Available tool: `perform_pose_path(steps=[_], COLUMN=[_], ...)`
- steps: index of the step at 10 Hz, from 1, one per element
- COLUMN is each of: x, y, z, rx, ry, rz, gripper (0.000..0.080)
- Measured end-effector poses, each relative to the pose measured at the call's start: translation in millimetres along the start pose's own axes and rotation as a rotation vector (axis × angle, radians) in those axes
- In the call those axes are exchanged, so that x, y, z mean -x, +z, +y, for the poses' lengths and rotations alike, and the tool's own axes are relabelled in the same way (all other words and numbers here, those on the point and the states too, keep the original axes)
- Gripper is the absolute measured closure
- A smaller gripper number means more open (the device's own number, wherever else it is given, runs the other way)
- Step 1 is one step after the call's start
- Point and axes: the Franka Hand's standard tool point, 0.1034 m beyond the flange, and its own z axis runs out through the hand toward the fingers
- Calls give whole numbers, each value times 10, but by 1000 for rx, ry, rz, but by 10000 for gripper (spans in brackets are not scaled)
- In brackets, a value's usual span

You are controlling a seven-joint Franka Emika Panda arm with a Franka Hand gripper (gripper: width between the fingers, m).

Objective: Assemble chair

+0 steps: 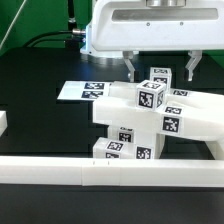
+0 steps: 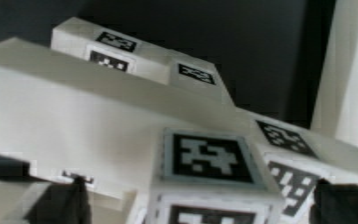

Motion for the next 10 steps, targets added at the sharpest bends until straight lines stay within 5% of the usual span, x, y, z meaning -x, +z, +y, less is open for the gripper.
perform_pose_path(steps=[10], x=[-8], y=[25], z=[-8], rx=[9], ry=[-788], rz=[-15], gripper=[150])
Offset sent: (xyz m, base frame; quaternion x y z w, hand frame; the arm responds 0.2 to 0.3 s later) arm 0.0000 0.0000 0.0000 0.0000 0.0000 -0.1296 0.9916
